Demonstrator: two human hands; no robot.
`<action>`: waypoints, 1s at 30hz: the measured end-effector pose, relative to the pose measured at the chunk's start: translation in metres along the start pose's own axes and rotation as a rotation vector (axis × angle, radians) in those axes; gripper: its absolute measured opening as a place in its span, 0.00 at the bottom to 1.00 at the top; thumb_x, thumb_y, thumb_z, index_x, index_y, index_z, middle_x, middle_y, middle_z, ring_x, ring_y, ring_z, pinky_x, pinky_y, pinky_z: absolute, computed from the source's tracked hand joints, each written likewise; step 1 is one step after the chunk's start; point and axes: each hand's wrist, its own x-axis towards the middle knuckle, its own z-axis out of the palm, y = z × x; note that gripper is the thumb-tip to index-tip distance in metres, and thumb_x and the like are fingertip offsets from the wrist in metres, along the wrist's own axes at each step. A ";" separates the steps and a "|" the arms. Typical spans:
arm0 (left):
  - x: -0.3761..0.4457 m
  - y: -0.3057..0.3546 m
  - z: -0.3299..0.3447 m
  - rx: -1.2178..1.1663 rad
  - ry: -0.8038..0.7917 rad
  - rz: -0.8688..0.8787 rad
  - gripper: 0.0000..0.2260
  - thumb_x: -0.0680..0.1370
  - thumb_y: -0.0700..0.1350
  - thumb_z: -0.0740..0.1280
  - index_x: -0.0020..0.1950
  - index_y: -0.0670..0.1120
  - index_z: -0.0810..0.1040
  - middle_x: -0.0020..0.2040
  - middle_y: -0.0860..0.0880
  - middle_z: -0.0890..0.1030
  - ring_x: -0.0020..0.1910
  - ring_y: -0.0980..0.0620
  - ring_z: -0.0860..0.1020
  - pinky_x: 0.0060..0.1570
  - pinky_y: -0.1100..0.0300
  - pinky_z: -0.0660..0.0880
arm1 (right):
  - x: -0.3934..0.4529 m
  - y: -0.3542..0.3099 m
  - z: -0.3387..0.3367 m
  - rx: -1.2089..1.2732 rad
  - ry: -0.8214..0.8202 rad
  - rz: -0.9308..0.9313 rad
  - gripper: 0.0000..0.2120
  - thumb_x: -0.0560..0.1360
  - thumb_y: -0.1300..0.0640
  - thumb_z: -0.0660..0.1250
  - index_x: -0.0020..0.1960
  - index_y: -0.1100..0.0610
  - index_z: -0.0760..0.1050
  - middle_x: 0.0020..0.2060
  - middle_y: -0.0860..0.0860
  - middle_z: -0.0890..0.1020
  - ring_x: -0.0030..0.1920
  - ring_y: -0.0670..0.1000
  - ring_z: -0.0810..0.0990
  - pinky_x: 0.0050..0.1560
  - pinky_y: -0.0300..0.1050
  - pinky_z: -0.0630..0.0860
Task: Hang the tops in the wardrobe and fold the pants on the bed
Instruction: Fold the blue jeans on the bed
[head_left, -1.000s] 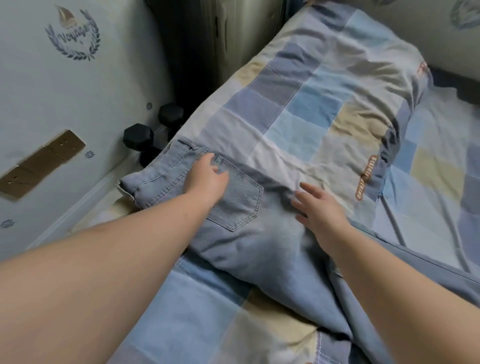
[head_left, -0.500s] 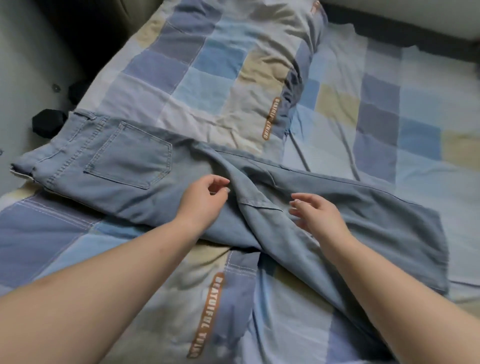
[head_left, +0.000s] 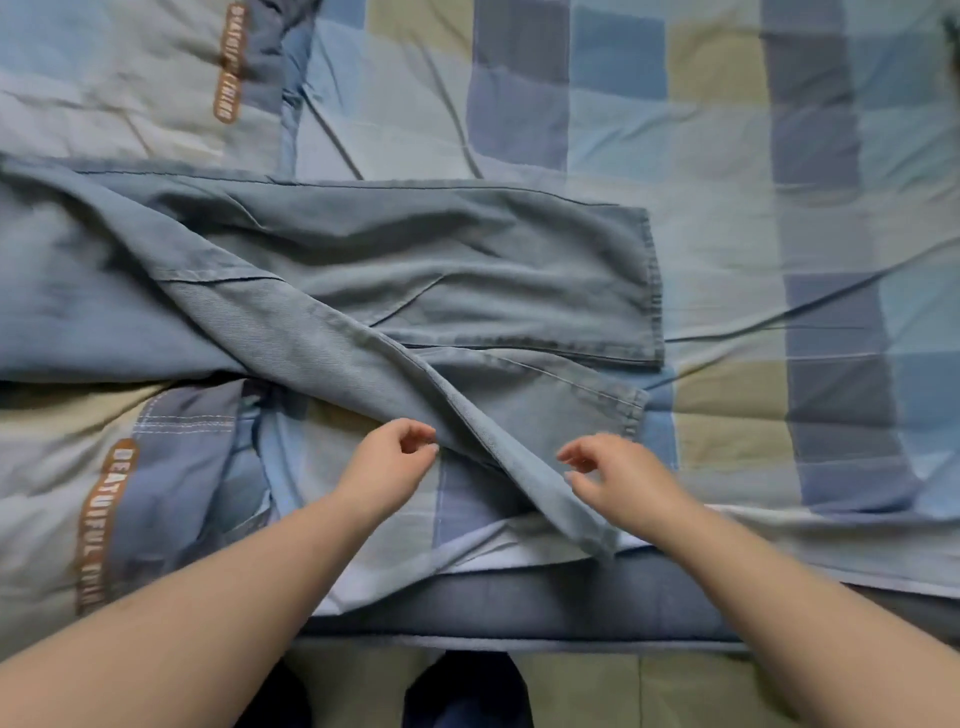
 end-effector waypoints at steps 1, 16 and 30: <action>-0.002 0.003 0.015 0.055 -0.025 0.029 0.13 0.76 0.41 0.67 0.61 0.48 0.76 0.45 0.51 0.81 0.46 0.52 0.79 0.50 0.62 0.73 | -0.008 0.014 0.008 -0.058 -0.041 -0.032 0.14 0.76 0.50 0.65 0.61 0.48 0.75 0.56 0.47 0.78 0.57 0.48 0.77 0.57 0.42 0.71; 0.035 0.074 0.076 0.429 0.119 0.493 0.07 0.75 0.39 0.66 0.48 0.50 0.79 0.45 0.53 0.80 0.45 0.54 0.77 0.48 0.61 0.71 | -0.021 0.069 0.042 0.433 0.427 0.016 0.07 0.72 0.58 0.66 0.47 0.46 0.74 0.37 0.43 0.78 0.39 0.44 0.76 0.38 0.39 0.69; 0.150 0.237 0.055 0.321 0.031 0.465 0.36 0.77 0.48 0.68 0.78 0.53 0.50 0.75 0.50 0.63 0.69 0.48 0.69 0.52 0.60 0.74 | 0.133 0.067 -0.154 0.823 0.649 0.165 0.24 0.77 0.51 0.65 0.70 0.53 0.64 0.50 0.47 0.79 0.50 0.49 0.77 0.48 0.42 0.70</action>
